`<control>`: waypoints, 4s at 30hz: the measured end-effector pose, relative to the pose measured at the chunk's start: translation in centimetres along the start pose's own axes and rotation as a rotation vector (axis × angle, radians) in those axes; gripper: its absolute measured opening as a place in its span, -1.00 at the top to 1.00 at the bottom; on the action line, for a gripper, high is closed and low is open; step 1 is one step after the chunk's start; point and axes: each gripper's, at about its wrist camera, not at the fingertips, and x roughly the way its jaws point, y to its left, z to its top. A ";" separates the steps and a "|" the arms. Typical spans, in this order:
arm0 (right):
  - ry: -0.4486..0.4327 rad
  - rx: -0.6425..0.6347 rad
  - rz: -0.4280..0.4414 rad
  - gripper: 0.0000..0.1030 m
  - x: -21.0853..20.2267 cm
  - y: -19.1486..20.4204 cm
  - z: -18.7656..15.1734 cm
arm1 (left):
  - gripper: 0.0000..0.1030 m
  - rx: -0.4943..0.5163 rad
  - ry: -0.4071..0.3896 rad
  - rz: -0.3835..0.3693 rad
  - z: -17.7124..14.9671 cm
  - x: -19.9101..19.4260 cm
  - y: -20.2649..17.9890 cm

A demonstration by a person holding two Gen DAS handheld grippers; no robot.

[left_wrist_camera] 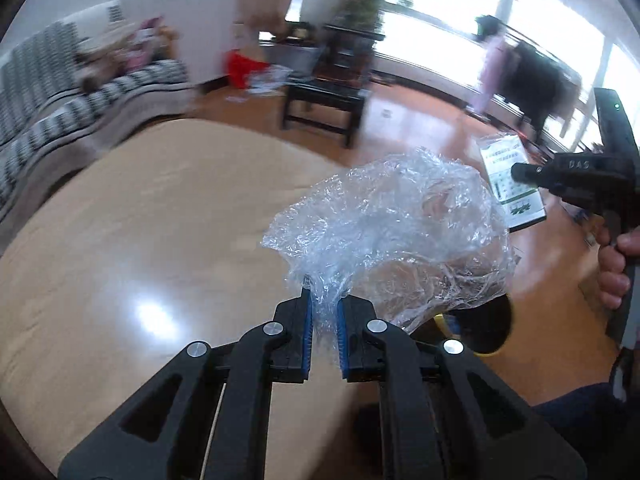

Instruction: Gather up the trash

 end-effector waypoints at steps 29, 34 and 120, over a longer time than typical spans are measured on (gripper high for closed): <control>0.243 0.161 -0.320 0.77 5.3 -18.2 -5.3 | 0.82 0.160 0.368 -0.248 -3.4 24.5 -21.5; 0.240 0.143 -0.350 0.77 5.0 -18.2 -5.1 | 0.75 0.167 0.358 -0.267 -3.7 24.2 -21.9; 0.237 -0.880 0.505 -0.77 3.2 47.2 -27.2 | -0.82 -0.492 -0.044 0.829 -20.2 -25.4 26.7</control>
